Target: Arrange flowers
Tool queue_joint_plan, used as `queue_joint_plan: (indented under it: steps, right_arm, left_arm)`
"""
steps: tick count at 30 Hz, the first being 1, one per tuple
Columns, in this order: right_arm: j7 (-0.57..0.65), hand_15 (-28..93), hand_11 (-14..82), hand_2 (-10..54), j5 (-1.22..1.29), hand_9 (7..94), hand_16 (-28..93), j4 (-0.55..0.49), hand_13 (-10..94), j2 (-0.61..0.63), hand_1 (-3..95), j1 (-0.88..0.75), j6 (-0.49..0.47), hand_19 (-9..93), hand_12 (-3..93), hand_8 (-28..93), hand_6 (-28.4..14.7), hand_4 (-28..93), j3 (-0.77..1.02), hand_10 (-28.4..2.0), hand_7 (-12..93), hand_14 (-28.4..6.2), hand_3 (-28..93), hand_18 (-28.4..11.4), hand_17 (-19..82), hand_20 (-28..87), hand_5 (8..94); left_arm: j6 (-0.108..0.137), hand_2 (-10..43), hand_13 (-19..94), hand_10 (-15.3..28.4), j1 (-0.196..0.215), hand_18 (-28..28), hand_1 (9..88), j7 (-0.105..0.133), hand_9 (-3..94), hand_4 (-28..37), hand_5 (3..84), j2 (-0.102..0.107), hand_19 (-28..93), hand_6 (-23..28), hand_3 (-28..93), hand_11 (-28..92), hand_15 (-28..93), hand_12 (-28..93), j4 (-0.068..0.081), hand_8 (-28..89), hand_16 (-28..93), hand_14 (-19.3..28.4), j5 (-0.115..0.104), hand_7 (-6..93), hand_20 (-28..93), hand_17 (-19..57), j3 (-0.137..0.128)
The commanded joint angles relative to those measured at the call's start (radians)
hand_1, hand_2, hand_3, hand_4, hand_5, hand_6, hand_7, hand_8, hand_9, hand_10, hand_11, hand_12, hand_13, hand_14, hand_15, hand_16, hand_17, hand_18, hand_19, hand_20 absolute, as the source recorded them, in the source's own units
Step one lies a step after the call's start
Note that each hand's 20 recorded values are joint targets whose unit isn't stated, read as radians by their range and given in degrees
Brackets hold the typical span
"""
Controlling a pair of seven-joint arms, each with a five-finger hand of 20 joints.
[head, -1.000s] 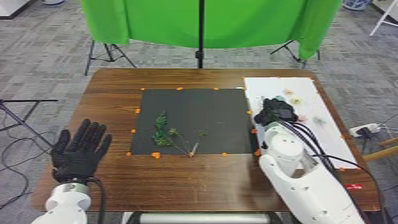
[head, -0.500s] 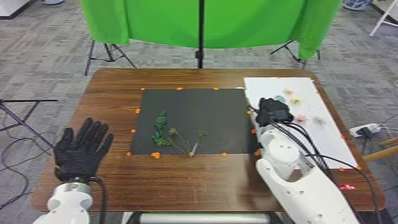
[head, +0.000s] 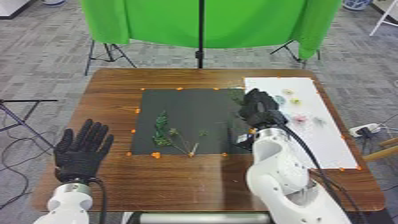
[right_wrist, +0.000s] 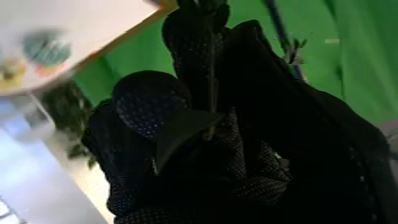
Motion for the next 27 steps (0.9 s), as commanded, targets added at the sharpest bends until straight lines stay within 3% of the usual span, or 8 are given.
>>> queue_joint_plan:
  steps: [1,13,18,20,22,27]
  right_arm:
    - [0.001,62,17.2,-9.5,-0.057,90.3,38,0.034,81,-0.061,56.7,-0.021,-0.053,93,46.3,14,-0.5,-28,-0.040,-9.9,48,-8.7,78,-27.5,48,70,76.7]
    - [-0.050,68,22.2,-9.5,-0.242,86.8,35,0.043,77,-0.039,56.5,-0.041,-0.005,93,46.9,12,-1.2,-28,-0.036,-11.6,52,-10.6,78,-27.0,46,72,73.0]
    - [-0.105,70,23.8,-9.5,-0.358,85.1,35,0.056,75,-0.033,55.8,-0.063,0.027,93,46.6,12,-1.6,-28,-0.051,-12.1,53,-11.7,78,-27.0,46,72,72.0]
    - [-0.118,70,24.2,-9.5,-0.352,84.4,34,0.042,75,-0.029,56.0,-0.069,-0.025,93,46.4,12,-1.8,-28,-0.050,-12.2,53,-11.7,77,-27.1,45,72,71.5]
    - [-0.116,71,22.2,-9.5,-0.298,81.9,34,0.005,72,-0.027,54.3,-0.076,-0.147,93,43.8,11,-2.7,-28,-0.044,-13.2,51,-12.5,77,-27.3,43,72,69.4]
    - [-0.110,73,32.5,-9.5,-0.228,70.5,27,-0.013,65,-0.037,46.0,-0.088,-0.264,93,23.2,4,-5.7,-28,-0.036,-18.4,41,-15.2,81,-27.9,40,72,64.5]
  left_arm:
    - [0.007,14.6,30,16.2,-0.010,14.1,28.3,-0.024,41.3,-28.3,47.3,-0.005,38,10.8,76,25,42,9,0.014,-10,-10,16.2,-0.002,12.8,12,-8.4,0.014]
    - [0.007,15.0,30,16.2,0.001,14.1,28.0,-0.020,41.4,-28.3,47.4,0.000,39,10.8,76,25,42,9,0.013,-10,-10,16.2,-0.010,13.0,12,-8.4,0.008]
    - [0.006,15.1,30,16.2,0.003,14.2,27.9,-0.019,41.4,-28.3,47.4,-0.004,39,10.8,76,25,42,9,0.011,-10,-10,16.1,-0.026,13.0,12,-8.4,0.010]
    - [0.003,15.2,30,16.3,0.004,14.2,27.8,-0.018,41.4,-28.3,47.4,-0.004,39,10.9,76,25,42,9,0.011,-10,-10,16.1,-0.023,12.9,12,-8.4,0.010]
    - [0.004,15.3,30,16.3,0.007,14.2,27.8,-0.019,41.5,-28.3,47.5,-0.004,39,10.9,76,25,42,9,0.011,-10,-10,16.2,-0.021,12.9,12,-8.5,0.007]
    - [0.002,15.3,30,16.3,0.009,14.2,27.8,-0.019,41.5,-28.3,47.4,-0.007,38,10.9,76,25,42,9,0.011,-10,-10,16.2,-0.023,12.9,12,-8.4,0.007]
